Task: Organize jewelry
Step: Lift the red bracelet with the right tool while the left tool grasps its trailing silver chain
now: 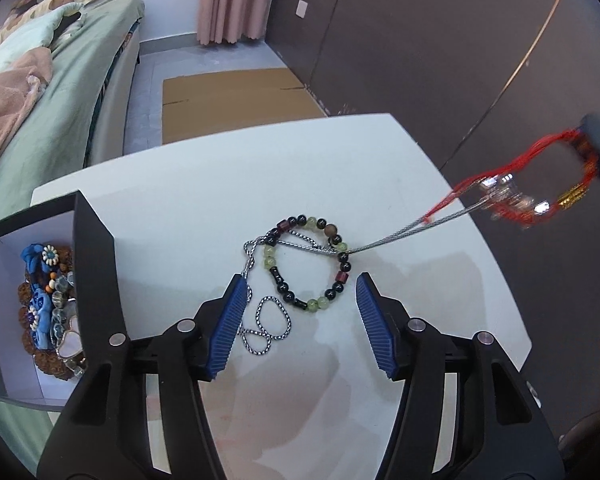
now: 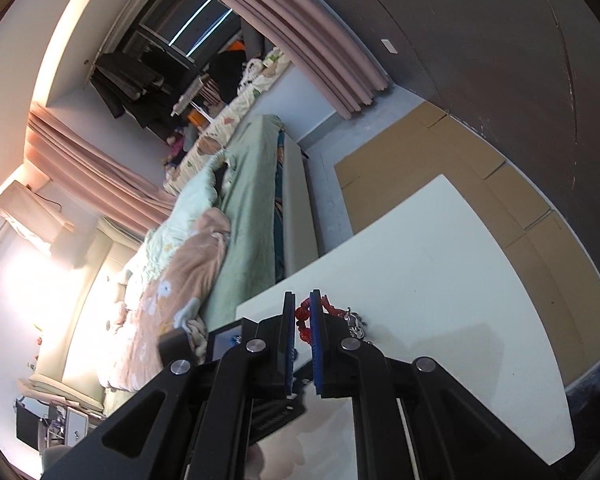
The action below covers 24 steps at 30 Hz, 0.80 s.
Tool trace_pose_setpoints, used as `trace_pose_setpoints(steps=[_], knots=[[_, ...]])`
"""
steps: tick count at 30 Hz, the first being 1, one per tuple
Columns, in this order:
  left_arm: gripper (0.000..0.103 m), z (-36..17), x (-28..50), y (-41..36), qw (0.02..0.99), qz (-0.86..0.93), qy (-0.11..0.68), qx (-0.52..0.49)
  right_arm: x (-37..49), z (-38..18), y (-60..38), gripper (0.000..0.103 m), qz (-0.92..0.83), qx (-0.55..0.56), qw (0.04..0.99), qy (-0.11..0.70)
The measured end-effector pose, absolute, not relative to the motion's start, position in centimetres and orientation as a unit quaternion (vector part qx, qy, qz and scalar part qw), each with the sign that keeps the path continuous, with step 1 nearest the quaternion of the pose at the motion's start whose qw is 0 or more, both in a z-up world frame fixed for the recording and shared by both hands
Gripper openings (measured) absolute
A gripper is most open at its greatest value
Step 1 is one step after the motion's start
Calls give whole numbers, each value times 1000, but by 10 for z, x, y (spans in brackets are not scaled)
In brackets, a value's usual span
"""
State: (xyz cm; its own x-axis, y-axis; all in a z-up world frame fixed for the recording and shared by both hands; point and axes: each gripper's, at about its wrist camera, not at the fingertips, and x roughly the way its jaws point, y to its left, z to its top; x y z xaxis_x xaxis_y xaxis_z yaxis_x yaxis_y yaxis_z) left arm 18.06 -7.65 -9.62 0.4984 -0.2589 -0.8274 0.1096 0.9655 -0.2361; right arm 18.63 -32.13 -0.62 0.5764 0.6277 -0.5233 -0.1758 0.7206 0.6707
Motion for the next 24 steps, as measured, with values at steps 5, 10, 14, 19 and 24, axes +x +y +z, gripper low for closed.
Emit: trace_pose_setpoints(steps=[5, 10, 14, 19, 24], knots=[[58, -100, 181, -74, 861, -89, 497, -67, 179, 7, -336, 7, 249, 305, 845, 362], [61, -98, 176, -79, 861, -103, 493, -68, 174, 14, -344, 7, 261, 323, 843, 341], [76, -92, 170, -98, 865, -132, 480, -56, 171, 17, -341, 7, 271, 331, 840, 334], [76, -95, 173, -112, 864, -141, 479, -57, 168, 22, -335, 7, 292, 342, 832, 325], [75, -94, 174, -110, 872, -145, 460, -79, 161, 31, -329, 7, 315, 350, 825, 313]])
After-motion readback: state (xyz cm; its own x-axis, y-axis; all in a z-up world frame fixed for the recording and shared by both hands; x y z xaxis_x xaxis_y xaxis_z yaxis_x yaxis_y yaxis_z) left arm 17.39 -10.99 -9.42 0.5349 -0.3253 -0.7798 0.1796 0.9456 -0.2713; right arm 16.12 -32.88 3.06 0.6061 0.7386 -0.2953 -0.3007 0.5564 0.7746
